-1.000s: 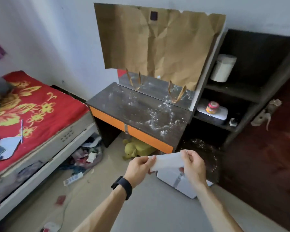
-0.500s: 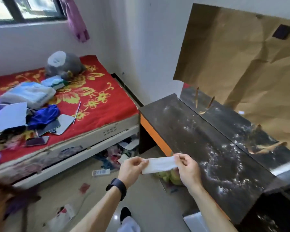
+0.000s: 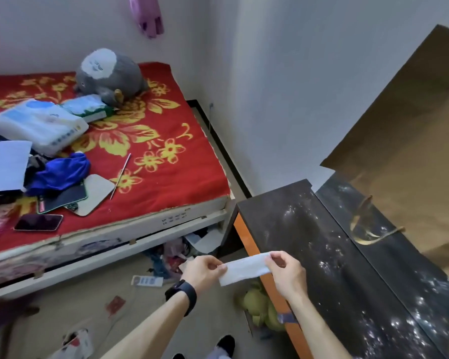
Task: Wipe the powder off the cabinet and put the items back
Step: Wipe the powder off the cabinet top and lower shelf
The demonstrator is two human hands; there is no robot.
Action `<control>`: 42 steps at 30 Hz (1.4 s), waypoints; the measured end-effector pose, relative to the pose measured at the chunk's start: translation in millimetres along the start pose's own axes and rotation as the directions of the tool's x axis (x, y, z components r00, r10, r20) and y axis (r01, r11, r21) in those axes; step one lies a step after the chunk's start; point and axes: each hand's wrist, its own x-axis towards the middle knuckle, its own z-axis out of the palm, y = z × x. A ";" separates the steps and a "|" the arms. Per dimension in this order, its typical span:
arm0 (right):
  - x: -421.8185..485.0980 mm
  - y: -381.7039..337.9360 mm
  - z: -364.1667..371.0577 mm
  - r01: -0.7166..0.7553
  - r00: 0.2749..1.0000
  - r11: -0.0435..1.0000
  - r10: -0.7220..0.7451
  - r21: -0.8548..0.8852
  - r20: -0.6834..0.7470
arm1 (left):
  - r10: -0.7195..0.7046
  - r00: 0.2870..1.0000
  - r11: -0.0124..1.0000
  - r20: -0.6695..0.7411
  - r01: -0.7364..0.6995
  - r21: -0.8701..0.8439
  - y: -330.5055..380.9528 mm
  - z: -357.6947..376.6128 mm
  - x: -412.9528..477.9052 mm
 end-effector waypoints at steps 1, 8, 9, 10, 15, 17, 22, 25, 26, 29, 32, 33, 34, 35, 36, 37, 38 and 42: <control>17.8 -5.4 -1.4 0.014 1.000 0.999 -0.014 -0.029 0.004 | -0.020 1.000 1.000 0.007 0.020 0.000 4.3 2.2 11.4; 184.2 -44.4 5.4 0.122 0.992 0.982 -0.114 -0.143 0.057 | -0.062 0.994 0.998 0.086 0.064 -0.021 70.2 27.3 117.9; 203.3 -47.6 7.4 0.130 0.990 0.980 -0.121 -0.153 0.069 | -0.064 0.988 0.998 0.141 0.061 0.028 78.5 30.3 132.2; 219.1 -48.0 10.3 0.121 0.991 0.979 -0.111 -0.166 0.074 | -0.067 0.977 0.994 0.203 0.047 0.101 84.7 32.4 145.2; 238.5 -19.1 44.2 -0.041 0.999 0.965 0.041 -0.260 -0.005 | -0.048 0.973 0.861 0.227 -0.074 0.502 74.7 26.8 203.3; 224.3 -6.7 73.6 0.027 1.000 0.931 -0.020 -0.365 0.022 | 0.039 0.967 0.746 0.253 -0.197 0.636 60.6 22.7 220.5; 206.9 -2.6 135.1 0.073 0.997 0.865 -0.068 -0.496 0.030 | 0.187 0.849 0.347 0.493 -0.527 0.776 34.6 19.0 262.5; 206.0 13.5 141.2 0.075 0.996 0.832 -0.084 -0.550 0.009 | 0.206 0.773 0.202 0.600 -0.634 0.746 29.4 13.4 279.3; 201.1 23.0 134.5 0.041 0.998 0.825 -0.057 -0.564 -0.011 | 0.228 0.753 0.174 0.617 -0.655 0.735 29.1 11.0 282.4; 167.9 58.3 106.1 -0.217 0.973 0.814 0.135 -0.538 -0.187 | 0.246 0.728 0.217 0.640 -0.685 0.696 30.5 3.9 283.8; 150.6 56.9 106.6 -0.236 0.970 0.811 0.160 -0.536 -0.185 | 0.193 0.705 0.228 0.682 -0.709 0.667 33.8 -1.0 289.0; 160.4 47.2 116.1 -0.124 0.991 0.820 0.076 -0.558 -0.107 | 0.196 0.700 0.221 0.686 -0.713 0.665 33.7 -2.2 290.8; 178.5 35.0 125.4 0.010 0.999 0.826 -0.028 -0.564 -0.023 | 0.193 0.696 0.216 0.691 -0.718 0.662 33.4 -3.1 292.8; 201.9 21.9 132.5 0.125 0.992 0.818 -0.120 -0.561 0.045 | 0.186 0.690 0.217 0.699 -0.723 0.656 32.6 -4.5 294.7; 226.7 11.1 135.6 0.205 0.978 0.806 -0.185 -0.556 0.092 | 0.178 0.680 0.215 0.711 -0.732 0.647 31.9 -6.1 296.5; 249.7 4.7 132.8 0.237 0.971 0.796 -0.211 -0.556 0.113 | 0.190 0.665 0.206 0.722 -0.746 0.633 32.8 -7.6 298.7; 267.9 5.4 123.4 0.206 0.978 0.800 -0.184 -0.564 0.097 | 0.222 0.644 0.196 0.732 -0.765 0.614 34.7 -9.8 300.3; 262.7 63.6 66.0 -0.408 0.908 0.785 0.298 -0.466 -0.293 | 0.293 0.597 0.195 0.747 -0.802 0.565 45.5 -17.0 302.5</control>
